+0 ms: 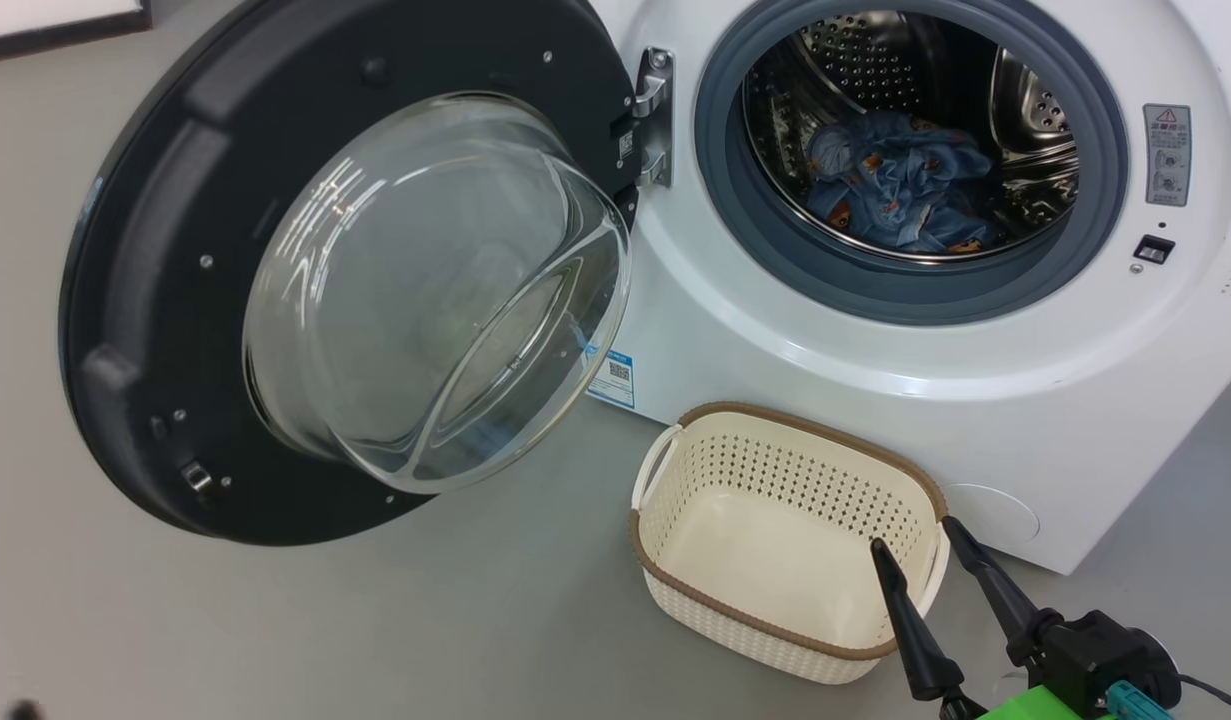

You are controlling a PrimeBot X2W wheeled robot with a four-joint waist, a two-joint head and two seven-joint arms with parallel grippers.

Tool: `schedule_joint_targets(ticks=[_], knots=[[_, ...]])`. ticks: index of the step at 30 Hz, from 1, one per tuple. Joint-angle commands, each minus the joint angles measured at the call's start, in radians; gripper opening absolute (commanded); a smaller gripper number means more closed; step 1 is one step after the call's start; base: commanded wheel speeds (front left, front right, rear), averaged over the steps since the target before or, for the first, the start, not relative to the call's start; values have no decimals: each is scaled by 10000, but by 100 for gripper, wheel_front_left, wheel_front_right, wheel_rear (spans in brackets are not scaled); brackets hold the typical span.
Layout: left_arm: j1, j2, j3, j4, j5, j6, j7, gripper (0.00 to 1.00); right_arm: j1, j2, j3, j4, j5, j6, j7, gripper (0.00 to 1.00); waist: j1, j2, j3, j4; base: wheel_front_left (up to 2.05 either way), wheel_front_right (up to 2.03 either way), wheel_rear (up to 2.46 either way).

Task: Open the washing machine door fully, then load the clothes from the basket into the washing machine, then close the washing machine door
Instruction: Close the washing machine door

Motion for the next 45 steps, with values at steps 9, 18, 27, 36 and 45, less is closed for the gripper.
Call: schedule_joint_targets(ticks=[9,18,27,36,45], knots=[[-2724,1102,3624,-383,-4647,47,1551,0,-206,15,276,-253,-19,16,-46,100,0,0,80,53,0,0,0],[-5740,3581,4811,2437,-6588,156,2805,0,-118,-94,245,-252,-49,16,-46,100,0,0,289,36,0,0,0],[-7943,4483,4508,5056,-7115,-149,3257,0,-2,-231,229,-283,-116,16,-46,100,0,0,654,-304,0,0,0],[-8854,4706,4541,6807,-7495,-963,3448,0,-264,-603,216,-312,-143,16,-46,100,0,0,1272,-929,0,0,0],[-9374,4665,4502,7827,-7880,-1660,4022,0,-508,-866,216,-354,-152,16,-46,100,0,0,1700,-1256,0,0,0]])
